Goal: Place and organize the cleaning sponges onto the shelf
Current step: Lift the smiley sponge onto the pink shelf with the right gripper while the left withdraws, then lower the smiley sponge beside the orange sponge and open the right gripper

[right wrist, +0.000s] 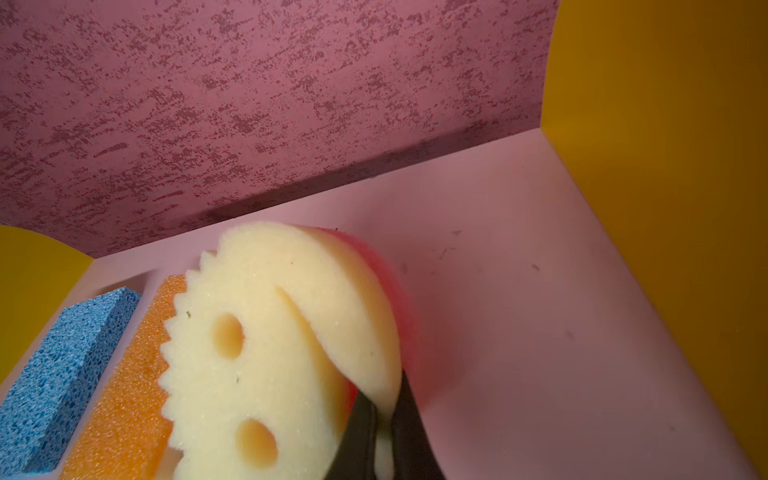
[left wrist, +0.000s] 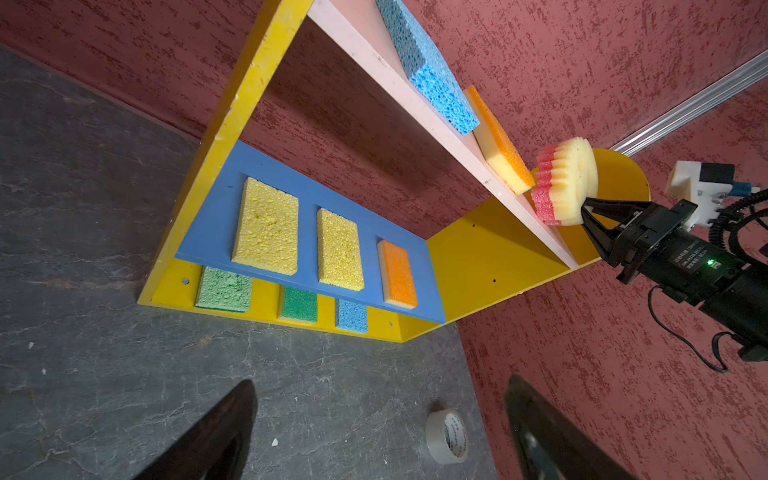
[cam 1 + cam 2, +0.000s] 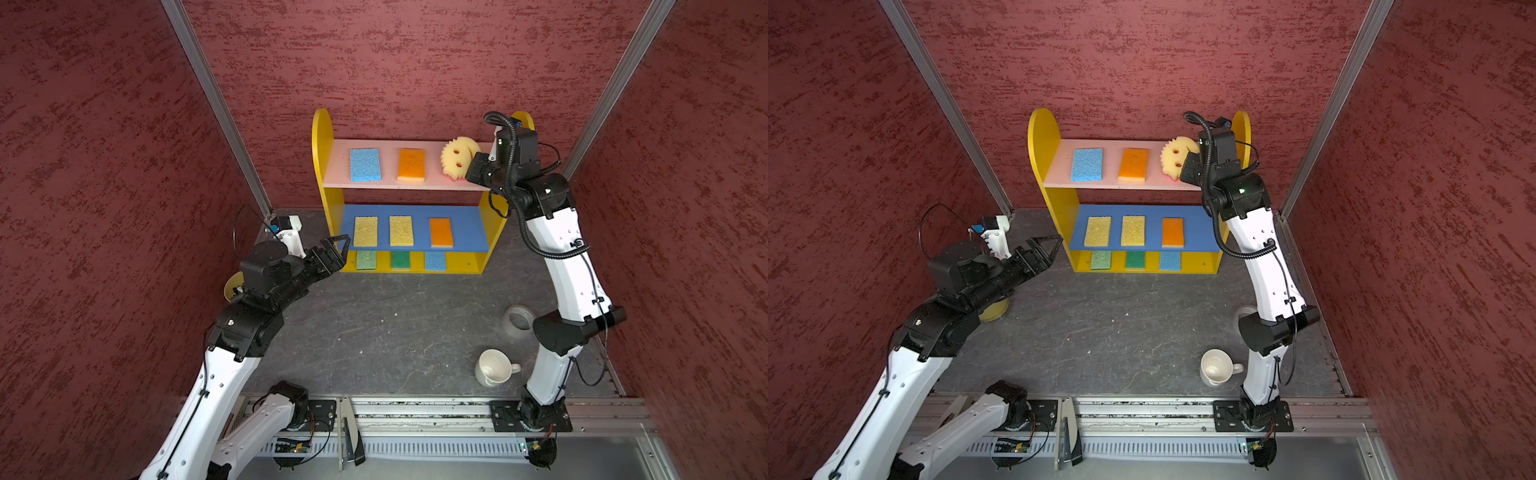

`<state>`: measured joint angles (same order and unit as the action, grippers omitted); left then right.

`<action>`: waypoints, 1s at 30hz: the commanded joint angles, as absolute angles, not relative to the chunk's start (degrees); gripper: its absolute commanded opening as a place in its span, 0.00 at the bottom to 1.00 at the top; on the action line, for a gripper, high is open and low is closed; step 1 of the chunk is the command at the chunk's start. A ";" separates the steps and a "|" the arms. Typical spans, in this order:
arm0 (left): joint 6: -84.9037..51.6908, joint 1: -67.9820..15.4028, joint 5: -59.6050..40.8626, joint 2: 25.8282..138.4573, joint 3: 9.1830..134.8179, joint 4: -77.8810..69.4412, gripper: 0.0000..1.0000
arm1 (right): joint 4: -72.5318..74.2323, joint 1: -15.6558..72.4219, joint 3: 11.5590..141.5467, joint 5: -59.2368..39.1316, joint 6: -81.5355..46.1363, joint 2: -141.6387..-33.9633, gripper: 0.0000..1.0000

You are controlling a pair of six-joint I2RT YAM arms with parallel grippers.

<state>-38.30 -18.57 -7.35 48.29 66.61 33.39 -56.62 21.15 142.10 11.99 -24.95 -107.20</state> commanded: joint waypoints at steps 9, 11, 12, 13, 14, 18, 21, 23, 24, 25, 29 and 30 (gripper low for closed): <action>-39.36 -17.06 -9.95 48.29 65.57 31.75 0.93 | -57.24 19.88 141.31 9.14 -26.13 -105.30 0.23; -39.37 -16.92 -10.14 48.30 65.43 31.69 0.93 | -57.45 19.77 141.24 9.22 -26.21 -105.29 0.28; -39.44 -16.88 -10.35 48.29 65.36 31.65 0.93 | -57.46 19.65 141.24 9.23 -26.28 -105.15 0.30; -39.45 -16.88 -10.41 48.28 65.33 31.63 0.93 | -57.47 19.60 141.24 9.28 -26.28 -105.13 0.32; -39.56 -16.88 -10.50 48.34 65.37 31.58 0.93 | -57.37 19.58 141.25 9.32 -26.28 -105.05 0.33; -39.81 -16.77 -10.64 48.34 65.13 31.40 0.93 | -57.46 19.41 141.24 9.32 -26.21 -104.51 0.35; -39.99 -16.65 -10.94 48.47 65.07 31.28 0.93 | -57.41 19.40 141.24 9.39 -26.09 -103.91 0.40; -40.12 -16.68 -11.26 48.61 64.88 31.03 0.93 | -57.39 19.33 141.24 9.66 -26.03 -103.46 0.44; -40.24 -16.69 -11.34 48.69 64.86 31.02 0.93 | -57.16 19.18 141.26 9.75 -25.99 -103.28 0.44; -40.41 -16.65 -11.49 48.78 64.78 30.92 0.93 | -57.12 19.17 141.24 9.84 -25.97 -103.27 0.46; -40.63 -16.69 -11.90 49.01 64.67 30.54 0.93 | -56.40 18.88 141.41 9.93 -26.13 -103.01 0.50; -40.52 -16.65 -11.95 49.04 64.77 30.46 0.93 | -56.27 18.85 141.37 9.86 -26.11 -102.93 0.49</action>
<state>-40.45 -17.02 -10.92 49.04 65.43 32.08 -56.88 19.42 141.56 9.82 -25.96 -104.66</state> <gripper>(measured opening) 0.933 0.494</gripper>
